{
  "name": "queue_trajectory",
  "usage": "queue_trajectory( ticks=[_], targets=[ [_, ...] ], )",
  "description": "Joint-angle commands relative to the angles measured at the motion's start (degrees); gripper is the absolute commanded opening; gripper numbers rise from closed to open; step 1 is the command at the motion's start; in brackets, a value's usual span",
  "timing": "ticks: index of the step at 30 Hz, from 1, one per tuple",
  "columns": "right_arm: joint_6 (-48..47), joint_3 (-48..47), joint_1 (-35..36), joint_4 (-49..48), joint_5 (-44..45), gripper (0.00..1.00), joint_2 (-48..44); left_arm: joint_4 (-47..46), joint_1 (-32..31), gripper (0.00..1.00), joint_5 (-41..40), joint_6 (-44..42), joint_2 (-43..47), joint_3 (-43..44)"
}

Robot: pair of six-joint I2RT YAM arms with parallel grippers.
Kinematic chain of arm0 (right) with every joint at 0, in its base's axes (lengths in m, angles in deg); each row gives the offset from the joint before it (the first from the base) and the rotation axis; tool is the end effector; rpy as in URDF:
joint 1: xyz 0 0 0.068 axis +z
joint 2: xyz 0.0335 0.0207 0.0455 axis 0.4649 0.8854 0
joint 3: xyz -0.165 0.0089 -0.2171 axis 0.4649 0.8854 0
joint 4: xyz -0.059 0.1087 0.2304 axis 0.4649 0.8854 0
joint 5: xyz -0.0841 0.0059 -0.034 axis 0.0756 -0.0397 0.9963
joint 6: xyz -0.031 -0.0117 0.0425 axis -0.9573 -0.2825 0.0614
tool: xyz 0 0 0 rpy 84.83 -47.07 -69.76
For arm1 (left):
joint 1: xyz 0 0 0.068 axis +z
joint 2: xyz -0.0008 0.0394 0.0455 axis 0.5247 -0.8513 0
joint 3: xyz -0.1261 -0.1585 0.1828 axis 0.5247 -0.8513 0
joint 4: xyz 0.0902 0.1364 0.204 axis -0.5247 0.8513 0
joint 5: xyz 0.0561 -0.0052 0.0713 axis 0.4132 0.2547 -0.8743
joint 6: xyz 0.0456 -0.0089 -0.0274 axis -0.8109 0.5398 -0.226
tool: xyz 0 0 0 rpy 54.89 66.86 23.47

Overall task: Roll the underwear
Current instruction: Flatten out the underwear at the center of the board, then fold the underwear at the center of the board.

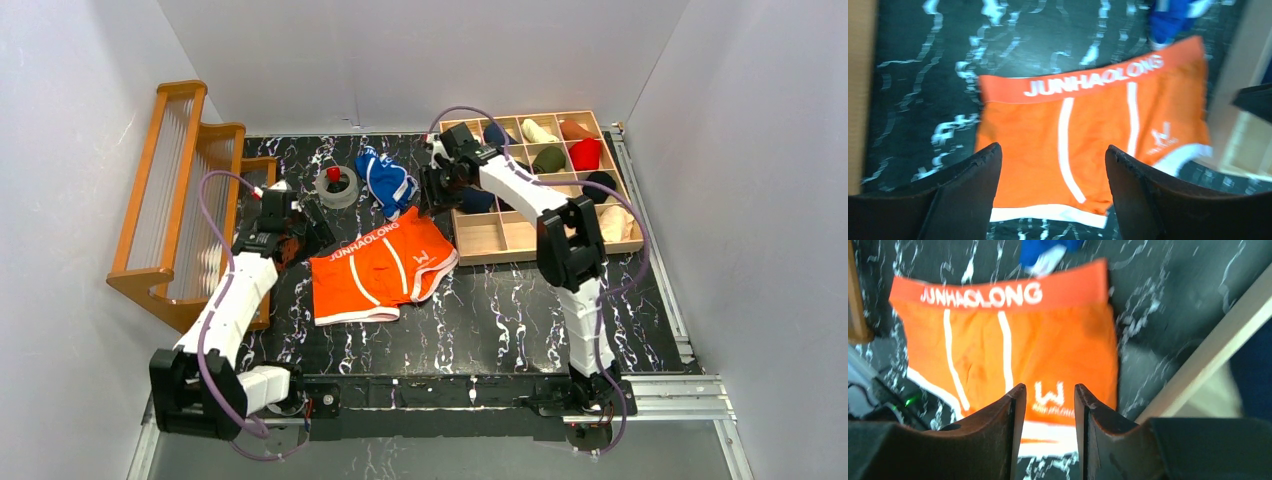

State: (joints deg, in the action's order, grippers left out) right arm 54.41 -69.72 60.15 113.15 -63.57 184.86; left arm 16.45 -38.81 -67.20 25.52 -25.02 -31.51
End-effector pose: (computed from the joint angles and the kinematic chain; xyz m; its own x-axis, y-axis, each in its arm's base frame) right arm 0.4196 0.2809 0.2261 -0.8273 -0.2368 -0.5094 -0.4767 0.7757 0.4136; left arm 0.2538 -0.0287 0.2725 -0.6148 -0.4610 -0.6400 -0.3163 0.8874 -0.3354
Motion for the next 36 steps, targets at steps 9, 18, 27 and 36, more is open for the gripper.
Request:
queue_trajectory(
  ticks=[9,18,27,36],
  targets=[
    [3.5,20.4,5.1,-5.0,-3.6,0.41,-12.1,-18.7,0.0,0.73,21.4,10.5,3.5,-18.6],
    [2.7,24.1,6.4,-3.8,1.1,0.41,-9.0,-9.3,0.0,0.74,2.7,9.7,-3.0,-15.5],
    [4.1,30.4,9.4,-3.5,3.9,0.41,-9.8,-1.1,0.0,0.74,-5.5,10.7,-3.5,-14.9],
    [14.3,46.3,13.5,-7.9,2.8,0.39,-20.8,4.9,0.3,0.74,-11.2,8.9,-3.6,-10.2]
  ],
)
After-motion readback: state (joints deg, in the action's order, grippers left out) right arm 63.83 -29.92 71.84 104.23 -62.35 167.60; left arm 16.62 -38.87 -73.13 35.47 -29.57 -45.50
